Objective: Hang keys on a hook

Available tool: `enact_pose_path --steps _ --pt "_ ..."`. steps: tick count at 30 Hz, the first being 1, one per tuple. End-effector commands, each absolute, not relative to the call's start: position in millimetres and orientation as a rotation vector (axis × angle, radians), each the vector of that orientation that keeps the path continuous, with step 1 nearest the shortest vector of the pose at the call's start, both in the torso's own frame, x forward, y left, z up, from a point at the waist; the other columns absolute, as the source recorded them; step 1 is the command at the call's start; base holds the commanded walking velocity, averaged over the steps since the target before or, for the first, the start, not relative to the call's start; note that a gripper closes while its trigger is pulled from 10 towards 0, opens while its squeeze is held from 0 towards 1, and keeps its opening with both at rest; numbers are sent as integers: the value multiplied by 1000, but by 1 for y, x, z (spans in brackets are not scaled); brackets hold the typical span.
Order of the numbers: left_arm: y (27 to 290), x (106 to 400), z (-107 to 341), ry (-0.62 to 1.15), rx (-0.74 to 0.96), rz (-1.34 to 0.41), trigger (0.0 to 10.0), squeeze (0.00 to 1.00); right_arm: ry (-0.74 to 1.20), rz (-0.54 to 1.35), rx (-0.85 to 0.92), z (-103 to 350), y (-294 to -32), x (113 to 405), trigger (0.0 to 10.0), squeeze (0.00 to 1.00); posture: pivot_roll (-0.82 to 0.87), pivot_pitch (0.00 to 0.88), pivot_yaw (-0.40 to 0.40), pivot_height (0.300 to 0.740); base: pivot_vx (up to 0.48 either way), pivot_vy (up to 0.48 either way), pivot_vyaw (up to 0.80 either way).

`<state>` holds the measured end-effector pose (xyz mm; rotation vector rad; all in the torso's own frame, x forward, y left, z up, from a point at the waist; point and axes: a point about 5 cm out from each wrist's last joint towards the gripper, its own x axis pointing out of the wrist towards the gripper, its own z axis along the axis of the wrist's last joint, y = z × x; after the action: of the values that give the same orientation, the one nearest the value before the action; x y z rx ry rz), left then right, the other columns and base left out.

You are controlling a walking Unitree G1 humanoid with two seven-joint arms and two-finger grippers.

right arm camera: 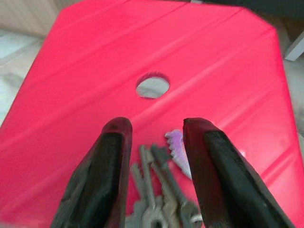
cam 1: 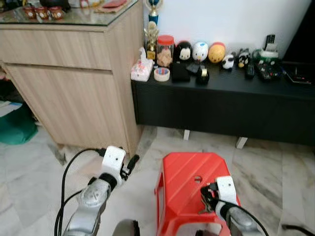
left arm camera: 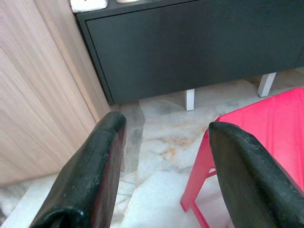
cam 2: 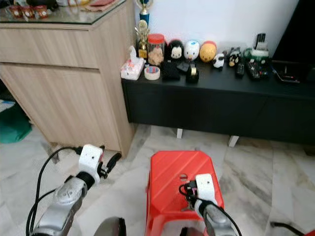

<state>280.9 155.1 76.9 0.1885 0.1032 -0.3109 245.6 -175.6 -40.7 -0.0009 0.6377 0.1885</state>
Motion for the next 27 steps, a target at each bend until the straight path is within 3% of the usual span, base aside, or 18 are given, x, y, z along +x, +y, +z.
enact_pose_path --steps 1,2,3,21,22,23,24,27 --pt "155 281 77 114 192 -311 10000 0 667 198 -1 -43 -175 244 10000 0 62 0 -26 625 0 0 0" --pt "155 281 78 112 193 -310 10000 0 683 223 -16 -45 -173 243 10000 725 62 0 -24 625 0 0 0" --pt "155 281 78 111 193 -310 10000 0 692 230 -14 -45 -172 242 10000 1000 62 0 -24 625 0 0 0" --pt "137 287 89 76 186 -351 10000 0 775 296 -112 -49 -161 242 10000 1000 78 0 -32 625 0 0 0" --pt "135 286 90 74 185 -358 10000 0 772 297 -117 -49 -161 243 10000 482 79 0 -29 625 0 0 0" --pt "135 286 90 73 184 -361 10000 0 771 297 -119 -49 -161 243 10000 482 79 0 -29 625 0 0 0" --pt "133 285 91 72 183 -367 10000 0 772 287 -123 -48 -162 244 10000 0 77 0 -28 625 0 0 0" --pt "132 284 92 71 180 -371 10000 0 789 268 -131 -50 -164 242 10000 0 70 0 -24 625 0 0 0"
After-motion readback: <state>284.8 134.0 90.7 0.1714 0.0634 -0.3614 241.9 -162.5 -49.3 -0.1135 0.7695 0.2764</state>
